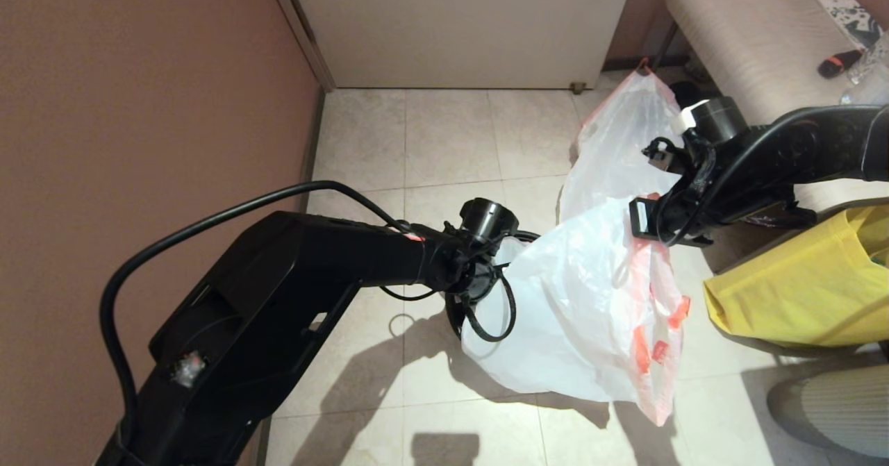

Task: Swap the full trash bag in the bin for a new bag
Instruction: Put the new garbage bag on the trash can

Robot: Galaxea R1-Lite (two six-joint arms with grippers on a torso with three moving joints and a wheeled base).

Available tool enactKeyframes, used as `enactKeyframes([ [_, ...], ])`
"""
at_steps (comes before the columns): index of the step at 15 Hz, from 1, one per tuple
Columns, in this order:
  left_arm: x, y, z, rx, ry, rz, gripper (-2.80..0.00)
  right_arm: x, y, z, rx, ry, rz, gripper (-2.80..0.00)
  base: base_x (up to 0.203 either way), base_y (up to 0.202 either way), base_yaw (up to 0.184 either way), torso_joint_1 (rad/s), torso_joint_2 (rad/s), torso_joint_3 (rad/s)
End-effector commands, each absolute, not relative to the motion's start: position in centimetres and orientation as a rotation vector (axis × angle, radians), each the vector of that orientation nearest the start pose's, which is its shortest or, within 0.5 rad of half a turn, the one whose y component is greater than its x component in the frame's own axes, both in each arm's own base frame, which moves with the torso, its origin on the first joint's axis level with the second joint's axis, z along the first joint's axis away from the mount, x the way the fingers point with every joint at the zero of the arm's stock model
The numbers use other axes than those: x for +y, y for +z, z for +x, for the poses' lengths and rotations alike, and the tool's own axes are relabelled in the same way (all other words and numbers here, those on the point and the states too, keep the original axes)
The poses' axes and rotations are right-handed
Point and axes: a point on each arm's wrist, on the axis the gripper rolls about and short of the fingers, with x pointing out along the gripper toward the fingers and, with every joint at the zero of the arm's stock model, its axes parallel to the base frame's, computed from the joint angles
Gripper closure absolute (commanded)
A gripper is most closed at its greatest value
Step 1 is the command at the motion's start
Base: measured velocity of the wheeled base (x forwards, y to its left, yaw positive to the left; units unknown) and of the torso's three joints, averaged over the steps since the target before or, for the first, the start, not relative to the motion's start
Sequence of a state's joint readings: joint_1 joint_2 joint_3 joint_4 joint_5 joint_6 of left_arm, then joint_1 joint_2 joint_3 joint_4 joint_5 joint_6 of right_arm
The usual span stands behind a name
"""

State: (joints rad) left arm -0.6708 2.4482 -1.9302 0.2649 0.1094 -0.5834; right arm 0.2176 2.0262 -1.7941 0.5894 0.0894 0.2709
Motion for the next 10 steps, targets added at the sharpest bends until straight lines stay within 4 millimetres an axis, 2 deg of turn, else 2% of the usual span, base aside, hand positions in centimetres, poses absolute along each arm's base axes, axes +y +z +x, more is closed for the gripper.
enactKeyframes([
  [1,-30.5,9.3,38.8,0.864,-0.289,-0.235,0.0,8.6,22.8,37.9,0.856,0.178,0.204,0.0,0.0,0.0,0.0,0.0,0.0,0.0],
  [4,-30.8,5.7,40.3,0.836,-0.229,-0.19,0.0,8.6,23.1,37.8,0.85,0.181,0.211,0.0,0.0,0.0,0.0,0.0,0.0,0.0],
  [7,-30.5,3.9,42.8,0.667,-0.216,-0.237,0.0,8.6,23.4,37.5,0.848,0.193,0.216,0.0,0.0,0.0,0.0,0.0,0.0,0.0],
  [9,-30.5,2.1,43.1,0.677,-0.218,-0.172,0.0,8.5,23.5,37.5,0.846,0.193,0.219,0.0,0.0,0.0,0.0,0.0,0.0,0.0],
  [10,-30.4,2.0,43.2,0.666,-0.208,-0.163,0.0,8.5,23.6,37.4,0.844,0.193,0.219,0.0,0.0,0.0,0.0,0.0,0.0,0.0],
])
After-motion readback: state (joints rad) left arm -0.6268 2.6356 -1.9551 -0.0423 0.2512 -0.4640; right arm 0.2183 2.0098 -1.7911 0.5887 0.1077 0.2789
